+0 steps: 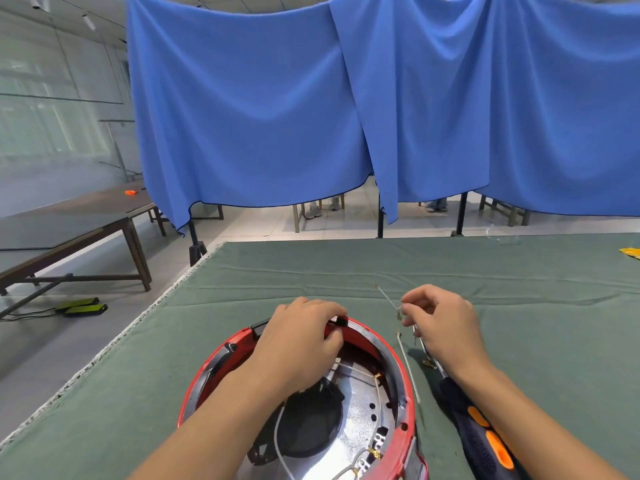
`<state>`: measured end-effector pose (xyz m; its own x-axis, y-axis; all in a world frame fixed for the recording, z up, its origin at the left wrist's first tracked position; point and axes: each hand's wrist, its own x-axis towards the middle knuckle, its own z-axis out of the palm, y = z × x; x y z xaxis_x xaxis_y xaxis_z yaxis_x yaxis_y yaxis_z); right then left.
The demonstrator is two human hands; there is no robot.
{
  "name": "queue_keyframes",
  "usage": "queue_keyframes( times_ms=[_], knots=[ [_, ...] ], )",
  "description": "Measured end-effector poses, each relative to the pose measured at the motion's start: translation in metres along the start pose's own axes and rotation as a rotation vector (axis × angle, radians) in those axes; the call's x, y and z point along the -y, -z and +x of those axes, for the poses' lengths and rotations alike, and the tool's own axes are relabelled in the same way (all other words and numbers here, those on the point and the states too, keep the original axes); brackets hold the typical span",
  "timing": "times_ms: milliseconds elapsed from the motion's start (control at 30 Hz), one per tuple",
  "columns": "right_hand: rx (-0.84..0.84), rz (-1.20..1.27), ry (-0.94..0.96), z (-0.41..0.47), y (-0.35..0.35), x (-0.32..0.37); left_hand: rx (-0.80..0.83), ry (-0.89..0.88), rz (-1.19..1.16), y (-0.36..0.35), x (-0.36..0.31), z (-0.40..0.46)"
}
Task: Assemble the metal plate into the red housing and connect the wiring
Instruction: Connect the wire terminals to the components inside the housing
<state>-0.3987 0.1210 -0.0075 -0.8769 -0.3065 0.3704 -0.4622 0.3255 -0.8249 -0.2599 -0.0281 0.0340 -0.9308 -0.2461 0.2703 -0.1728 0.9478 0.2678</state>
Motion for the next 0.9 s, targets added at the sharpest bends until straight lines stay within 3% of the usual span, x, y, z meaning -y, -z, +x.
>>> queue_keyframes(
  times_ms=[200,400,567,767,900],
  knots=[
    [0.110,0.406,-0.255,0.004,0.004,0.006,-0.001,-0.001,-0.011,0.000,0.002,0.001],
    [0.239,0.646,-0.287,-0.004,0.009,0.033,-0.113,0.045,-0.164,0.000,0.004,0.003],
    [0.344,0.605,-0.189,-0.012,0.011,0.053,-0.216,0.030,-0.421,0.001,0.001,0.005],
    [0.461,0.524,-0.120,-0.018,0.007,0.058,-0.161,0.055,-0.668,0.001,0.000,0.003],
    [0.467,0.485,-0.105,-0.019,0.007,0.057,-0.157,0.103,-0.704,0.001,0.000,0.002]
  ],
)
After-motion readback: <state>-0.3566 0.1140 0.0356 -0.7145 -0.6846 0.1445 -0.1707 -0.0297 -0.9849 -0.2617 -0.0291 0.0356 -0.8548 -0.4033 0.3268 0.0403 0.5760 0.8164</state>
